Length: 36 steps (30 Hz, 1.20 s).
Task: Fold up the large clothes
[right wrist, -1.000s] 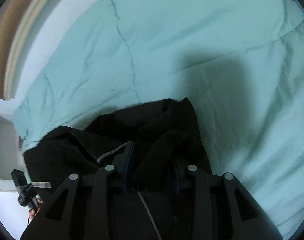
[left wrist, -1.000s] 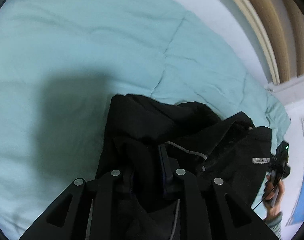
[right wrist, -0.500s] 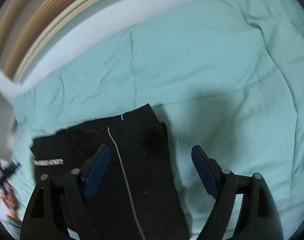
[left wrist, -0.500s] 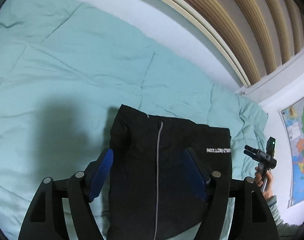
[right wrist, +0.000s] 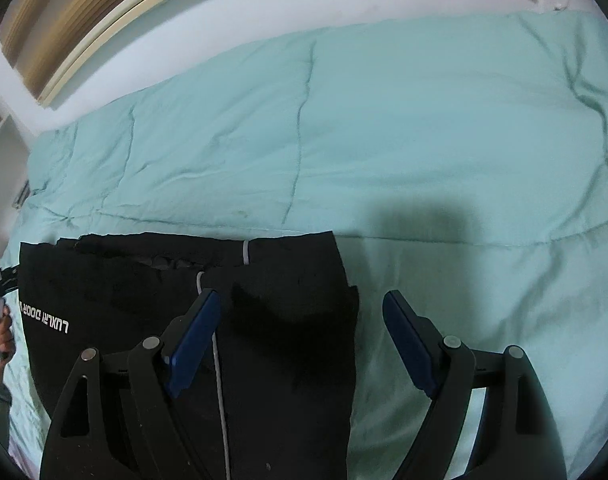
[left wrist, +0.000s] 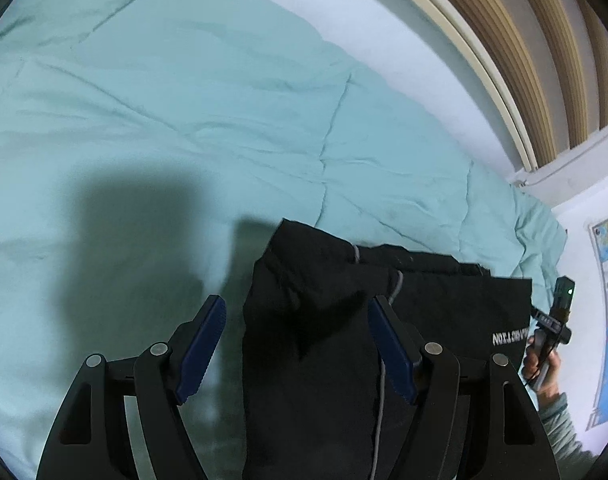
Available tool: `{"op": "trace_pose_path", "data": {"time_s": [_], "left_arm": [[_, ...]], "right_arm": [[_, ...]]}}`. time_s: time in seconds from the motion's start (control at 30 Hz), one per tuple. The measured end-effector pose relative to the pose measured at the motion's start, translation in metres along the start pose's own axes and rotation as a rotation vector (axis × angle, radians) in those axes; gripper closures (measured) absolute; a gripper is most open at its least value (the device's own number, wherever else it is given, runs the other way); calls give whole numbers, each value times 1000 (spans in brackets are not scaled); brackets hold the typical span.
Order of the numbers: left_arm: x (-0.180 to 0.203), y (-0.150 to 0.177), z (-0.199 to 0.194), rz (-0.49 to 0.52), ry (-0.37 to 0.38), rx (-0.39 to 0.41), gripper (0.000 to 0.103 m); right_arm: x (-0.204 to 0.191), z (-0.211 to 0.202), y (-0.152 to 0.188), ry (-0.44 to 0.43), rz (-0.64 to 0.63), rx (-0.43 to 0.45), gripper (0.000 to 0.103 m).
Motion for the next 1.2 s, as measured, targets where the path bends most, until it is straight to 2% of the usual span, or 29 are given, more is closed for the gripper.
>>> {"op": "trace_pose_path", "data": {"time_s": [0.13, 0.2, 0.23, 0.27, 0.3, 0.33, 0.37, 0.5, 0.57, 0.7, 0.8, 0.83, 0.93, 1.0, 1.03, 1.1, 1.2], "left_arm": [[-1, -5, 8, -57, 51, 2, 28], [6, -6, 8, -55, 79, 20, 28], [10, -6, 6, -38, 69, 37, 35], [15, -6, 3, 0, 39, 61, 64], [20, -5, 3, 26, 23, 63, 79], [25, -3, 2, 51, 7, 63, 90], [29, -2, -1, 70, -13, 79, 92], [41, -9, -37, 91, -49, 198, 93], [49, -24, -62, 75, 13, 255, 93], [70, -48, -63, 118, -50, 307, 93], [57, -57, -29, 115, -144, 258, 93], [43, -55, -13, 103, -185, 216, 93], [8, -39, 40, 46, -262, 82, 91], [-5, -27, 66, 21, -289, 29, 86], [-8, -25, 72, 9, -300, 22, 82], [-11, -24, 81, -3, -331, 5, 79], [-5, -33, 72, 1, -340, 15, 72]], "right_arm": [[-1, 17, -6, 4, -41, -29, 18], [-10, 25, -6, -24, -55, -47, 35], [-14, 26, -4, -12, -75, -56, 55], [-18, 28, 0, 26, -110, -59, 72], [-23, 26, 3, 58, -154, -46, 80], [-27, 23, 7, 78, -183, -34, 88], [-31, 17, 10, 118, -214, -9, 89], [-34, -25, 5, 305, -291, 125, 91], [-33, -47, -9, 334, -279, 184, 91], [-32, -50, -43, 403, -246, 235, 93], [-20, -15, -54, 400, -162, 178, 93], [-14, 7, -52, 400, -140, 132, 93], [-8, 57, -35, 409, -144, 13, 93], [-8, 83, -21, 422, -162, -44, 93], [-8, 90, -18, 428, -165, -54, 93], [-10, 102, -12, 436, -188, -71, 92], [-8, 105, -12, 443, -190, -82, 88]]}}
Point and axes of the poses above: each gripper's, at about its wrist camera, not at the fingertips, and z roughly the way its jaws point, x to its right, y to its underside, the point moved 9 cm from there along z, roughly the way its jaws point, and after that the axes turned 1 degree about -y, right-handed, at the moved point
